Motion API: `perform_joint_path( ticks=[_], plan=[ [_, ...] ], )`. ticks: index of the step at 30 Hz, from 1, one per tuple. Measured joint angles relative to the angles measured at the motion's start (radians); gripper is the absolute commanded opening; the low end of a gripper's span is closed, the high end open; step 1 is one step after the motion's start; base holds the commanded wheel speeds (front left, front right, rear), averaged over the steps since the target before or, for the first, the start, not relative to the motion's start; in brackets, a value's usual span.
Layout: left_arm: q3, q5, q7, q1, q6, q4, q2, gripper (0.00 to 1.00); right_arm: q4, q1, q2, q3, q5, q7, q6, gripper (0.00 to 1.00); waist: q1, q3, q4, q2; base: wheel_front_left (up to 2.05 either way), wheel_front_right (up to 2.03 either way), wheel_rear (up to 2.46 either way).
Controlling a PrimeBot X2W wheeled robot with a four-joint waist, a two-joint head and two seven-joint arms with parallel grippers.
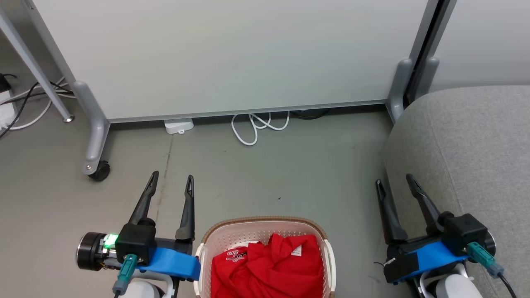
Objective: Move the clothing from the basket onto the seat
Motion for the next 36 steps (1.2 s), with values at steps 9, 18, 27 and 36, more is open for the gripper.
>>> perform_joint_path(
  ticks=[9, 18, 27, 36],
  plan=[
    [0.001, 0.005, -0.003, -0.003, -0.002, 0.013, -0.002, 1.00, 0.006, -0.004, 0.000, 0.004, -0.013, -0.002, 0.000, 1.00, 0.0000, -0.001, 0.003, 0.0000, 0.00, 0.00, 0.00],
    [0.005, 0.003, -0.003, -0.003, -0.005, 0.019, -0.007, 1.00, 0.011, -0.004, 0.000, 0.004, -0.013, -0.002, 0.000, 1.00, -0.0001, -0.001, 0.001, 0.0000, 0.00, 0.00, 0.00],
    [-0.013, 0.009, -0.003, -0.027, -0.022, 0.034, -0.008, 1.00, 0.011, -0.018, 0.000, 0.003, -0.017, -0.002, 0.000, 1.00, 0.0000, 0.024, -0.001, 0.0000, 0.00, 0.00, 0.00],
    [-0.066, 0.039, -0.003, -0.165, -0.060, 0.082, 0.030, 1.00, -0.026, -0.086, -0.001, 0.002, -0.029, -0.002, 0.000, 1.00, 0.0000, 0.112, -0.016, 0.0000, 0.00, 0.00, 0.00]
  ],
)
